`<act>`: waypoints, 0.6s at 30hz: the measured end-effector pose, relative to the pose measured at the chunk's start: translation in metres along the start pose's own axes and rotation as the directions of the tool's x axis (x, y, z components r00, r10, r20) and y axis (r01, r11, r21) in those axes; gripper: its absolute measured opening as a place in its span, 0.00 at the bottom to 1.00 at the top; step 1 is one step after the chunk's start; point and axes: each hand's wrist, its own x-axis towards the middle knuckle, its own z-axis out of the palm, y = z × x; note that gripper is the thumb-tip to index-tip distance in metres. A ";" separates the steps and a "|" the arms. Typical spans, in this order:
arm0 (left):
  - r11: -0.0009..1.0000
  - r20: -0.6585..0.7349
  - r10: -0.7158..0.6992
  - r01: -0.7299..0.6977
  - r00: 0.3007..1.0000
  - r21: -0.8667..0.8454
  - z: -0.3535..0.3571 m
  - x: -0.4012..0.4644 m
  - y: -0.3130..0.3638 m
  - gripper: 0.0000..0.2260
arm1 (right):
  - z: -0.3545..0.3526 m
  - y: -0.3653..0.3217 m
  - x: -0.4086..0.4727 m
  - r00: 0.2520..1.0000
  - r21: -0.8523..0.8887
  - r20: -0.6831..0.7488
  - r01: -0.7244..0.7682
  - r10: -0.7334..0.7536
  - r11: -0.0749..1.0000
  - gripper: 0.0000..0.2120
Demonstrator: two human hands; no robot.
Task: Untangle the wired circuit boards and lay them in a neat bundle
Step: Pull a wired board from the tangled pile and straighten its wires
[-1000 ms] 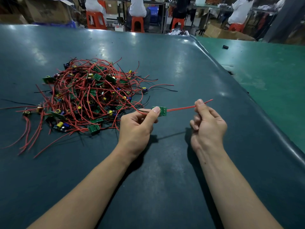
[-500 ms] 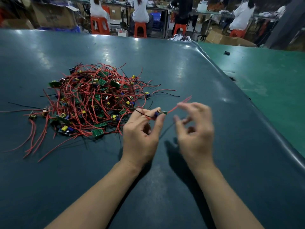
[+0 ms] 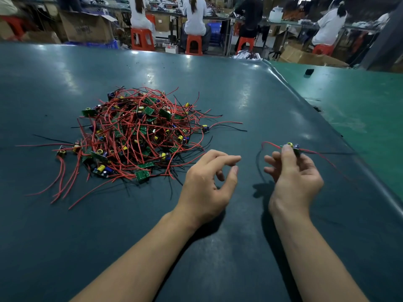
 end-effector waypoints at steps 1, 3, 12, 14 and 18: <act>1.000 -0.003 -0.002 0.002 1.000 -0.001 -0.001 -0.001 0.000 0.09 | -0.002 -0.001 0.002 0.998 0.036 -0.040 -0.044 0.045 0.998 0.04; 1.000 -0.011 -0.007 0.007 1.000 -0.003 -0.003 -0.001 0.000 0.09 | -0.007 -0.003 0.004 0.989 0.110 -0.080 -0.118 0.127 0.987 0.04; 0.996 -0.032 0.025 -0.022 0.999 0.088 -0.020 -0.003 -0.003 0.05 | -0.023 -0.012 0.013 0.928 0.334 -0.202 -0.235 0.312 0.913 0.06; 0.995 -0.042 0.022 -0.018 0.999 0.097 -0.024 -0.001 -0.004 0.06 | -0.023 -0.014 0.013 0.918 0.362 -0.198 -0.256 0.343 0.896 0.06; 0.994 -0.030 0.009 -0.005 1.000 0.106 -0.027 0.002 -0.004 0.09 | -0.024 -0.015 0.012 0.919 0.330 -0.183 -0.278 0.350 0.902 0.10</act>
